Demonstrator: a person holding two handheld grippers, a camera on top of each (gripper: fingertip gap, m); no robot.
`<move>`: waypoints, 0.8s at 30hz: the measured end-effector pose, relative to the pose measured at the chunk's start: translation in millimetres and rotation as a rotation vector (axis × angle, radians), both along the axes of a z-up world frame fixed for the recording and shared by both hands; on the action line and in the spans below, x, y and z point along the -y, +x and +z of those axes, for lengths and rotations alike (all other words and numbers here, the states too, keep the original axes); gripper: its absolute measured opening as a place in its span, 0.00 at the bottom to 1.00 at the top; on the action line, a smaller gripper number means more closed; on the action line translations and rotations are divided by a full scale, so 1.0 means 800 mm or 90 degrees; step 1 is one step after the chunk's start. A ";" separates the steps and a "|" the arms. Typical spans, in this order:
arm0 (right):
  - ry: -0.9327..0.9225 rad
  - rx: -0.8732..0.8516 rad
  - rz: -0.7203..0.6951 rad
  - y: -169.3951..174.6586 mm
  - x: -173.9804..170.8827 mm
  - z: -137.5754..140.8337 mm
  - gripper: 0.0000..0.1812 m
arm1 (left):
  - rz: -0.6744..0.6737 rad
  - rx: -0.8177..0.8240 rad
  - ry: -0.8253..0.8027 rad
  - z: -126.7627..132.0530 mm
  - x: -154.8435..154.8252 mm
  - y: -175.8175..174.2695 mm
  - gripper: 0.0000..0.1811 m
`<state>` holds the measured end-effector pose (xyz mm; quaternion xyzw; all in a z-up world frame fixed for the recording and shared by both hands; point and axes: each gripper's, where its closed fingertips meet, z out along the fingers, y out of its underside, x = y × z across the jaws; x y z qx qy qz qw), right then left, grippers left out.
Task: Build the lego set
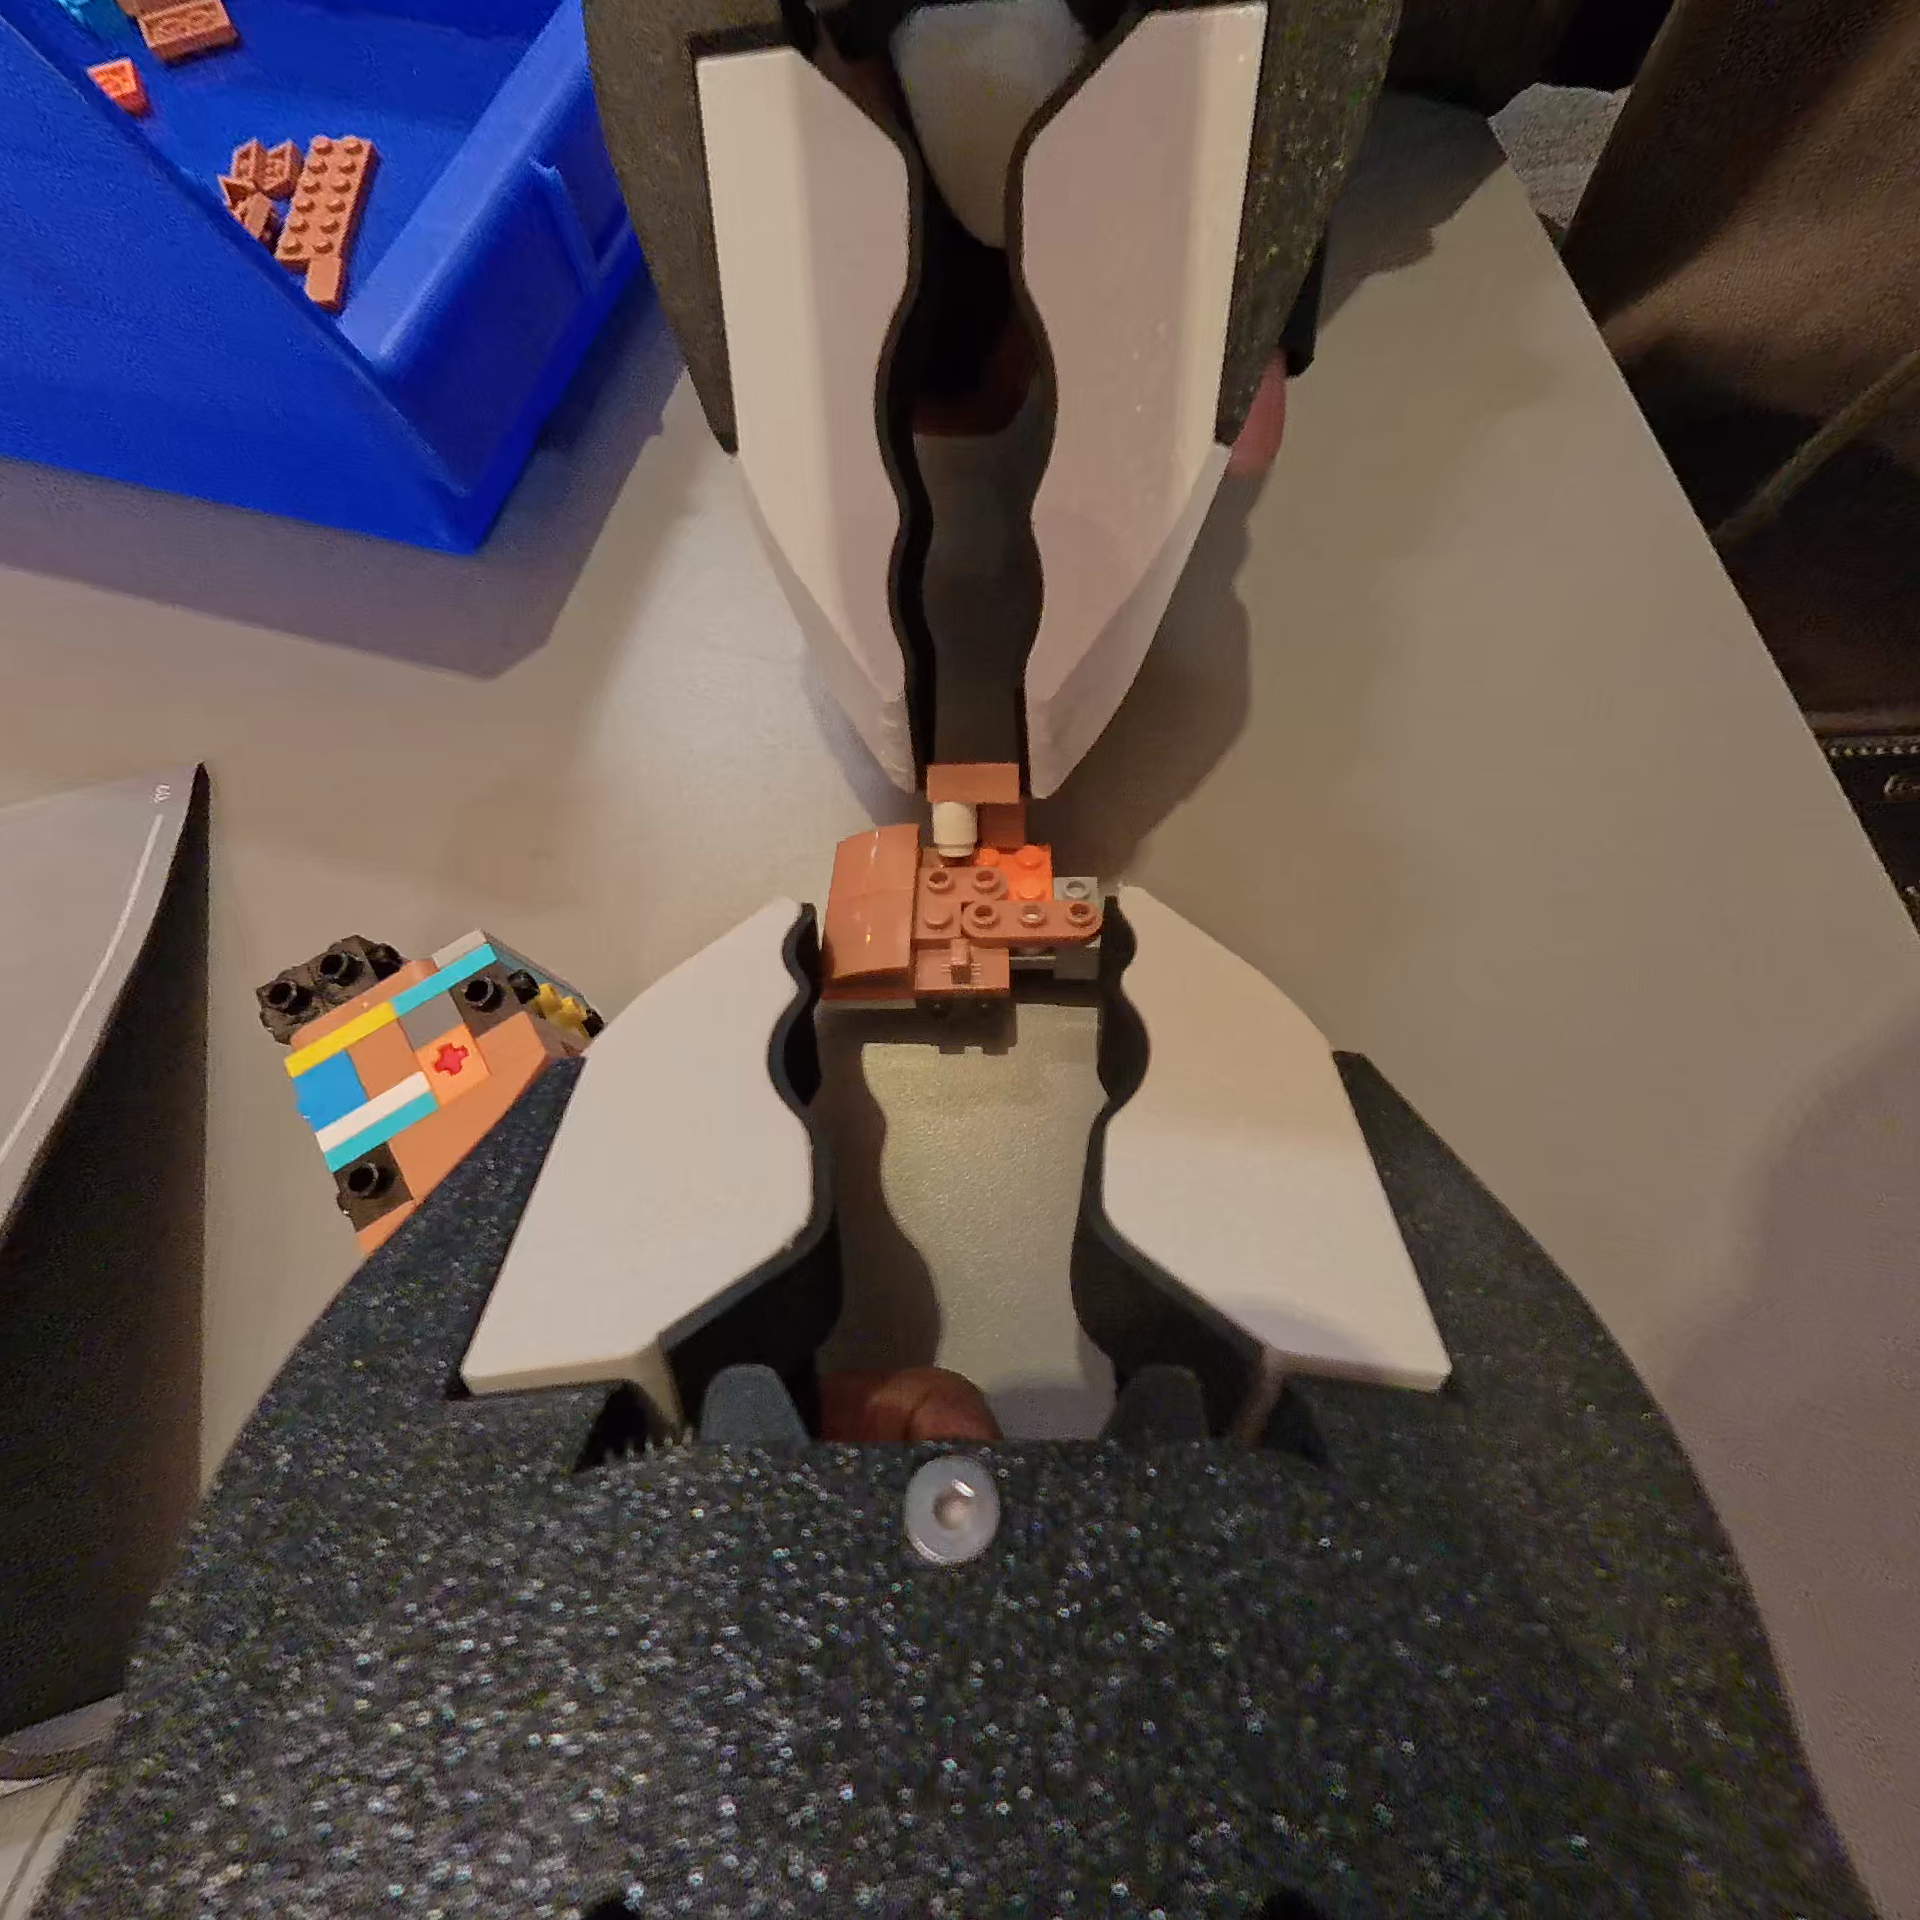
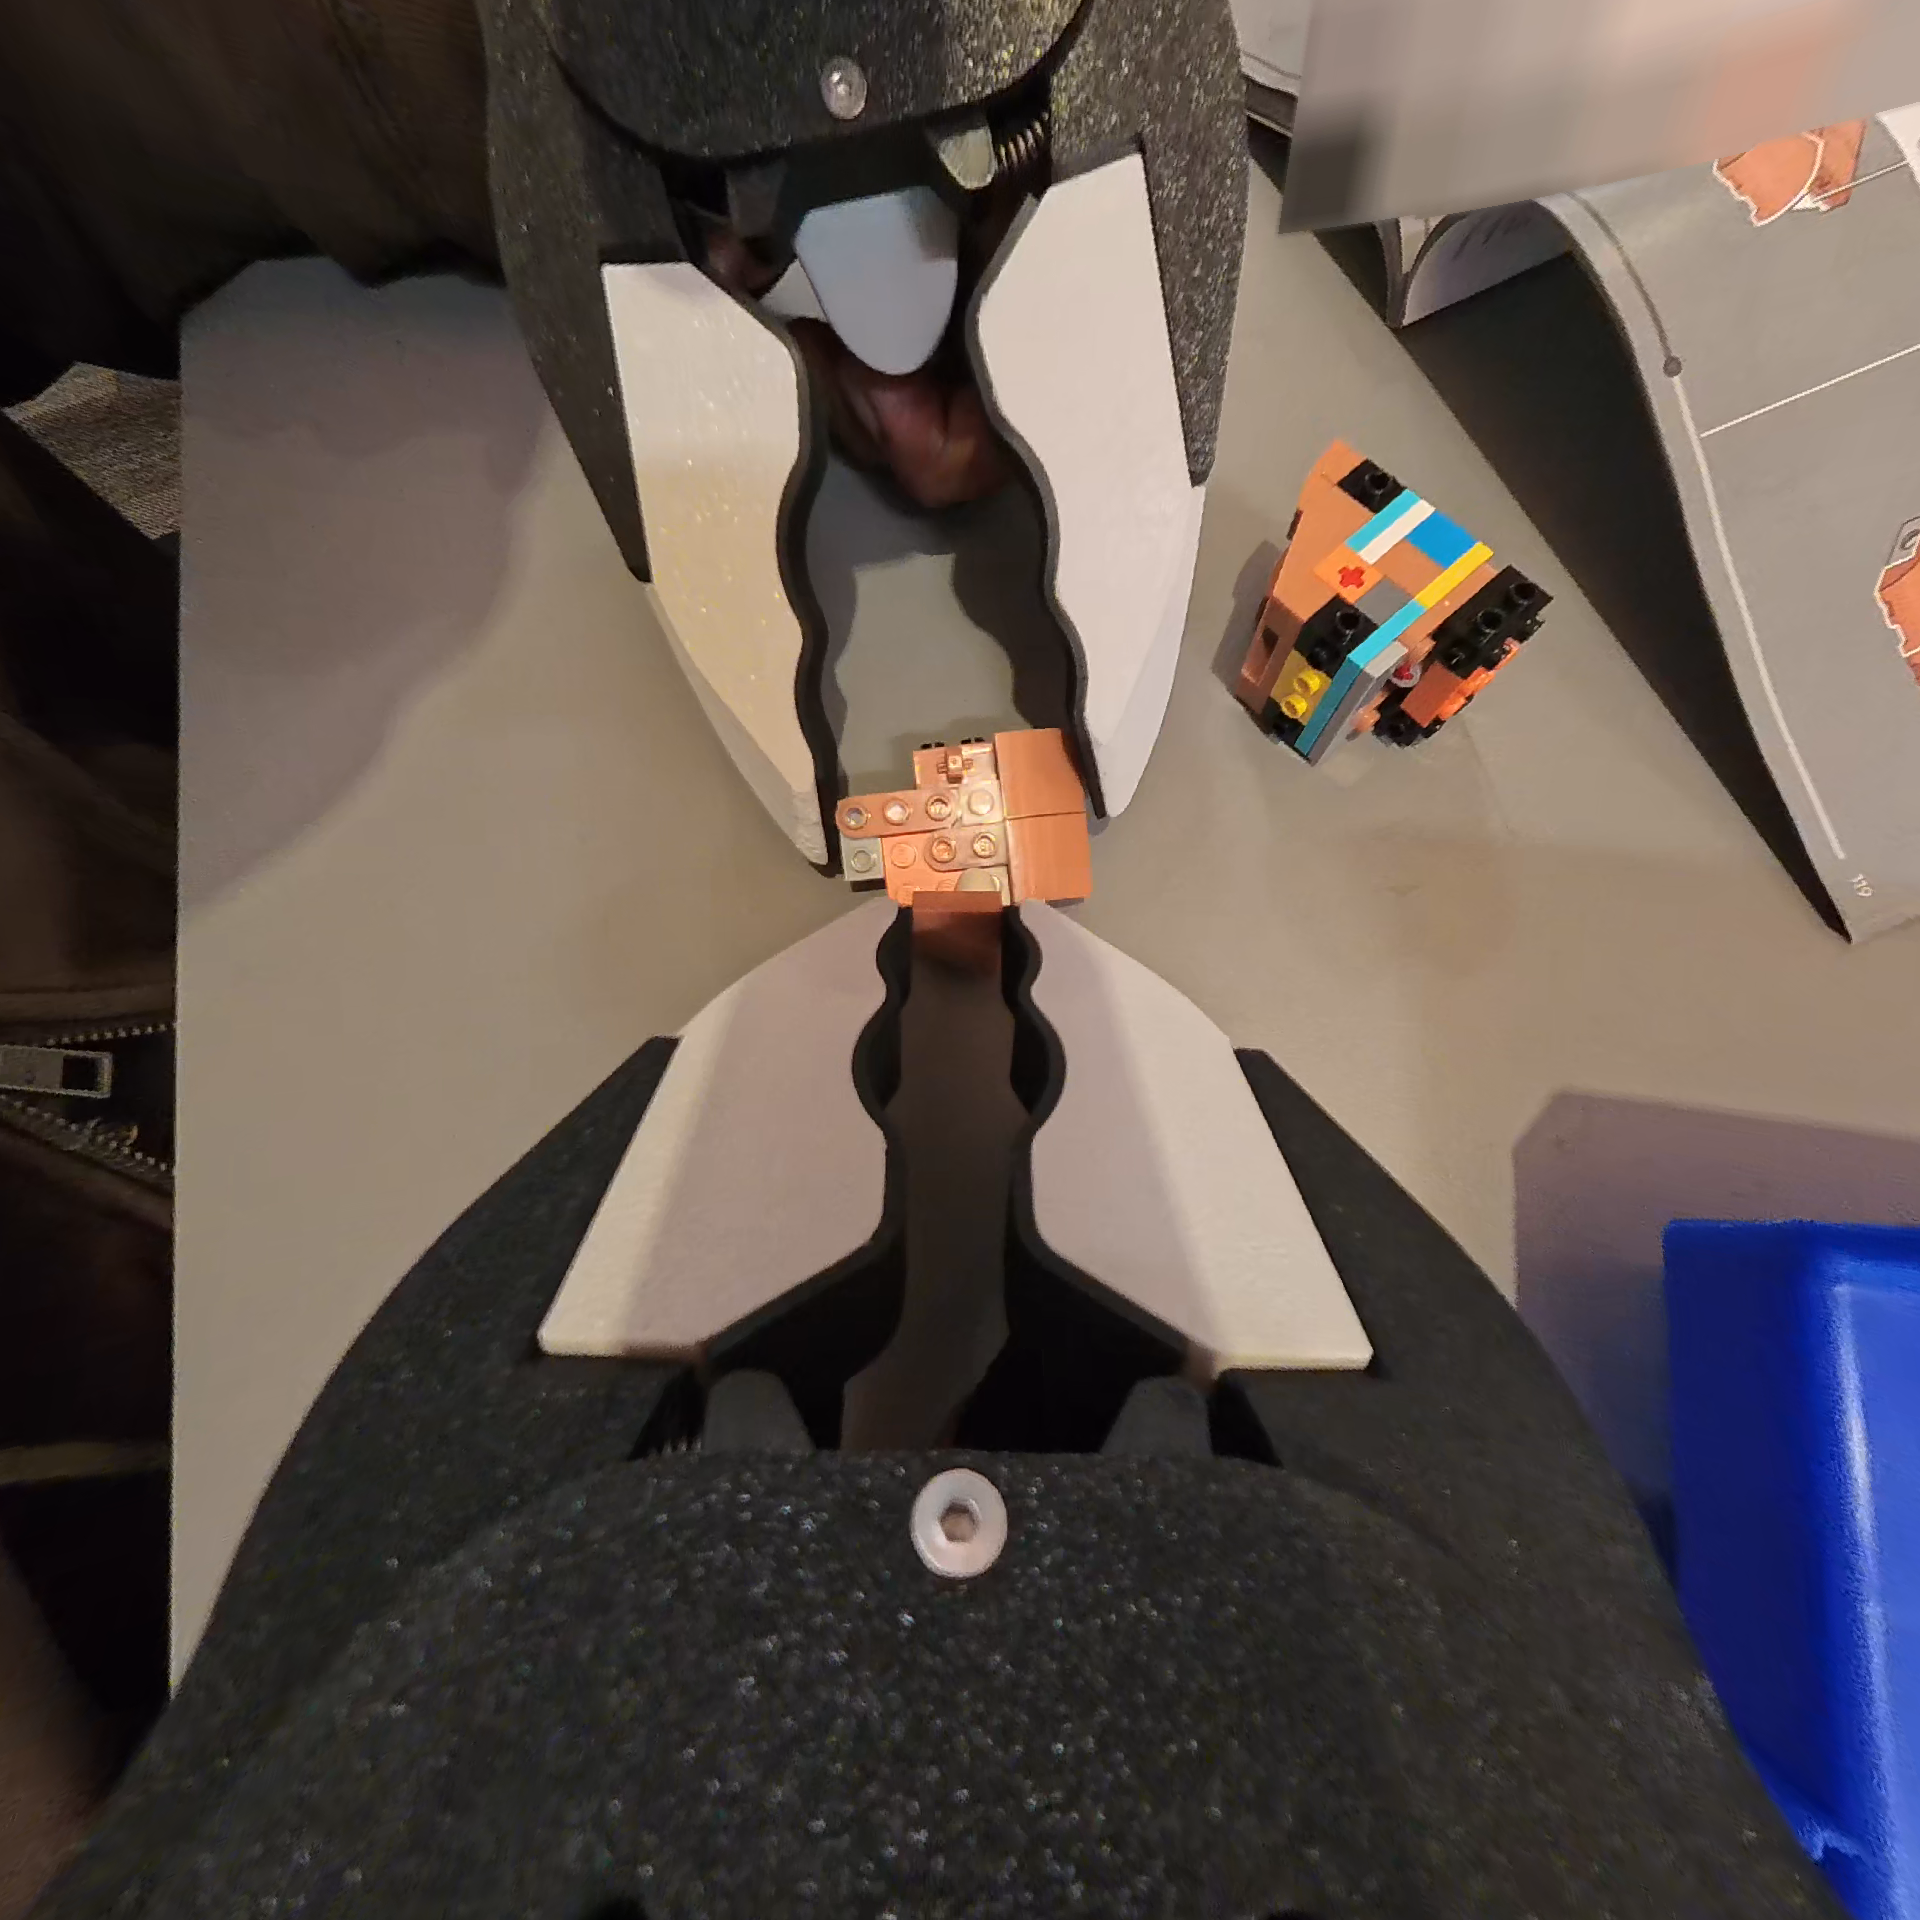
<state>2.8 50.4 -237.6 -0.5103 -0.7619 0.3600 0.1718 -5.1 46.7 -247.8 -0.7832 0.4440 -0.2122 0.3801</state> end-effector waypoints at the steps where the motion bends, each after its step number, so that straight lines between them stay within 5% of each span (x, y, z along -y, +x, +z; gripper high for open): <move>1: 0.001 0.001 0.000 0.000 0.000 0.000 0.09 | 0.000 -0.001 0.000 0.000 0.000 0.000 0.29; 24: 0.029 0.005 -0.010 -0.005 -0.002 -0.004 0.09 | 0.001 -0.019 0.001 -0.004 0.000 0.000 0.29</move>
